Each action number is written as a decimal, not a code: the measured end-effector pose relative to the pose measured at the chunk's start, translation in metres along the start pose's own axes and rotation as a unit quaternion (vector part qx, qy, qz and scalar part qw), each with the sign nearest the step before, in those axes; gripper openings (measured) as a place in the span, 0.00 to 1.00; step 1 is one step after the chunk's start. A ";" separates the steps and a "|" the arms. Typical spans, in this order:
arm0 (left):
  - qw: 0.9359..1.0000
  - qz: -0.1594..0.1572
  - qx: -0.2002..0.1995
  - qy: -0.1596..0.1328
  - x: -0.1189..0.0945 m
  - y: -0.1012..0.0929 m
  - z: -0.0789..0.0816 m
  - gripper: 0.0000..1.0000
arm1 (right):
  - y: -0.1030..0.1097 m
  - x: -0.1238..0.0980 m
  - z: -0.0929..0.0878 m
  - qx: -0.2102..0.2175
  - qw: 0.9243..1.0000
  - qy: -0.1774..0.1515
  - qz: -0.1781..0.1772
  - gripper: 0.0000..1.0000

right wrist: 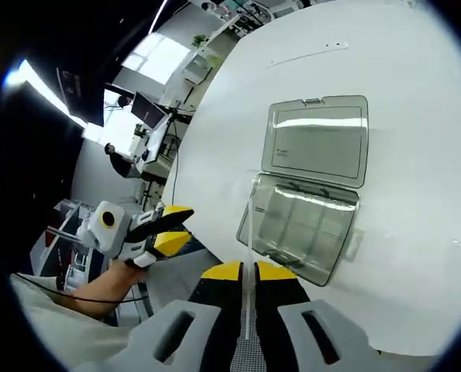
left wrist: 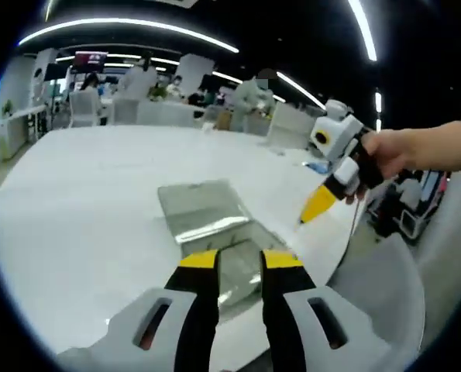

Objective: Insert the divider into the dual guide fixture by aligning both edges with the guide slots and pushing it downward to the bottom, including one-sided entry, uneven engagement, binding, and posture correction.

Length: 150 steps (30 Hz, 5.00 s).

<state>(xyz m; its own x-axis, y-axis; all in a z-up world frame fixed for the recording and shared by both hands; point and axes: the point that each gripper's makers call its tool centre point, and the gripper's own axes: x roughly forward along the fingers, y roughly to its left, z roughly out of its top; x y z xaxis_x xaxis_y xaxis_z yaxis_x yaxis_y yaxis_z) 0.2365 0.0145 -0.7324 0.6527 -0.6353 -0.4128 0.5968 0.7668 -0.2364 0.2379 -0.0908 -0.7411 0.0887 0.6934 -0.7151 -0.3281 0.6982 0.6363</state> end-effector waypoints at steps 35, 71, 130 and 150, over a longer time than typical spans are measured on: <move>0.993 0.060 0.100 0.012 -0.002 0.008 -0.017 0.41 | -0.038 0.025 0.005 0.069 0.979 0.066 -0.182 0.00; 0.992 0.061 0.106 0.014 -0.004 0.004 -0.019 0.43 | -0.053 0.041 0.001 0.124 0.960 0.087 -0.236 0.00; 0.994 0.061 0.091 0.026 -0.002 0.007 -0.026 0.52 | -0.071 0.060 -0.003 0.139 0.946 0.117 -0.267 0.00; 0.993 0.058 0.094 0.030 -0.001 0.005 -0.027 0.52 | -0.077 0.059 0.000 0.142 0.941 0.123 -0.282 0.00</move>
<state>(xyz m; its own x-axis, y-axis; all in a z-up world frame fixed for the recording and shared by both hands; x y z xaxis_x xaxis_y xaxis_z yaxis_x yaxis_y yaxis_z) 0.2264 0.0217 -0.7572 0.6968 -0.5331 -0.4799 0.5997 0.8000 -0.0178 0.2684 -0.1040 -0.8320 -0.0584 0.1609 -0.9852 -0.0264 0.9863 0.1627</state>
